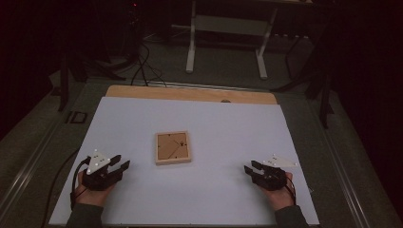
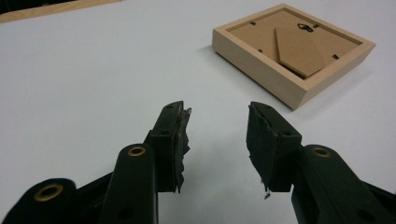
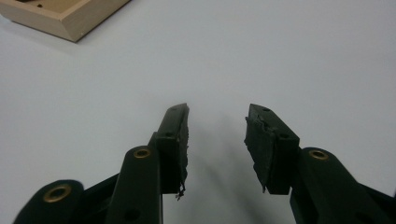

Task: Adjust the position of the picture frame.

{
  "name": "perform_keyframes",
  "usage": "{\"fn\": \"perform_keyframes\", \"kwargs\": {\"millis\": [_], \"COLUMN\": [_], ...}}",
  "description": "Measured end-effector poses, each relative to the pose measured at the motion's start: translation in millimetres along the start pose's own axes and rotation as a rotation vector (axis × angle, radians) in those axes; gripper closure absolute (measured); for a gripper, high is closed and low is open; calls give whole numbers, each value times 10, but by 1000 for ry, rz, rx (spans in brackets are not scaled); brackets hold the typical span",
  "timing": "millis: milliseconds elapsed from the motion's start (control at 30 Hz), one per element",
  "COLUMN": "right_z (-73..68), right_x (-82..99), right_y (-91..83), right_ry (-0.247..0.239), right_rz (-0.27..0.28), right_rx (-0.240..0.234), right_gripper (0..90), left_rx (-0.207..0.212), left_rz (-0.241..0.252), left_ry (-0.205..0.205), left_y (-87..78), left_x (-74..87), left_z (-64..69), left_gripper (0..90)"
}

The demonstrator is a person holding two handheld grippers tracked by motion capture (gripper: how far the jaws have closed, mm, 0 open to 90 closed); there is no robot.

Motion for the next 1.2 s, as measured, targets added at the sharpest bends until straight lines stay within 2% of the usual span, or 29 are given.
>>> {"fn": "perform_keyframes", "kwargs": {"millis": [300, 367, 500, 567, 600, 667, 700, 767, 967, 1200], "right_z": [-4, -15, -25, -32, -37, -46, -46, -75, -160, -216], "right_x": [-4, -3, -4, -9, -17, -26, -26, -55, -81, -146], "right_y": [-1, 5, 4, -2, -11, -22, -22, -36, 2, 9], "right_ry": [8, 3, -1, 1, 1, -3, -3, -18, -45, -57], "right_rz": [7, 8, 9, 13, 17, 17, 17, 25, 14, 31], "right_rx": [-8, -13, -18, -24, -34, -39, -39, -48, -56, -57], "right_gripper": [596, 609, 638, 677, 748, 838, 838, 897, 898, 898], "left_rx": [19, 36, 48, 53, 62, 61, 61, 72, 68, 58], "left_rz": [-1, 12, 20, 22, 20, 14, 14, 2, -11, -3], "left_ry": [-5, -28, -35, -34, -29, -15, -15, 0, 25, 25], "left_y": [8, 7, 9, 10, 9, 9, 9, 20, 60, 117], "left_x": [-6, -15, -24, -27, -31, -37, -37, -43, -80, -121], "left_z": [21, 18, 22, 22, 20, 21, 21, 36, 58, 41], "left_gripper": [618, 618, 650, 704, 797, 887, 900, 900, 900, 900]}}
Point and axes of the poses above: each handheld gripper's, and its own axes: y roughly forward along the jaws, x roughly out of its underside, z roughly to its right, the point moved 6 cm from there along y, roughly forward along the jaws, and after that the axes turned 12 degrees about y, right-handed, at the moved point
